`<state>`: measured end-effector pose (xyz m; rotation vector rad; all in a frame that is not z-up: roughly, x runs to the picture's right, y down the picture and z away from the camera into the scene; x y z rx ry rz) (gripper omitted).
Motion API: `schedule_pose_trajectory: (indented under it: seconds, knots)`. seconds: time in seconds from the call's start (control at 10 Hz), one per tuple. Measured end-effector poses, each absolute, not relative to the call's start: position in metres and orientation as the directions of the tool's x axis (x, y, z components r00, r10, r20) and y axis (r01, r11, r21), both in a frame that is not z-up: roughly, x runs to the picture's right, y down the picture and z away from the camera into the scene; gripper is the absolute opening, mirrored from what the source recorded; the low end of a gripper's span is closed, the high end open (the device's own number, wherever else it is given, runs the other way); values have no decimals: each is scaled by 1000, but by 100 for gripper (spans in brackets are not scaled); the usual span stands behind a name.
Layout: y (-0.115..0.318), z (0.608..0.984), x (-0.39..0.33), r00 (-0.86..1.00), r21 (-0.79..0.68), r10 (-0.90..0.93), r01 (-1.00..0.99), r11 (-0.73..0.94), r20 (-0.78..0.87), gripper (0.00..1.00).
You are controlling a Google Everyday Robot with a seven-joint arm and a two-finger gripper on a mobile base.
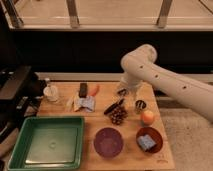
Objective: Wipe table surface with eraser
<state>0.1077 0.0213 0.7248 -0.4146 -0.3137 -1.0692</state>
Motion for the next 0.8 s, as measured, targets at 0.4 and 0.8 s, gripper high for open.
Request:
schedule_pose_trajectory:
  seconds: [0.4,0.8]
  knots:
    - [21,725,106,439,-171,-781,897,407,444,66]
    - [-10,749,79,387,-31,-811,908,417,439,66]
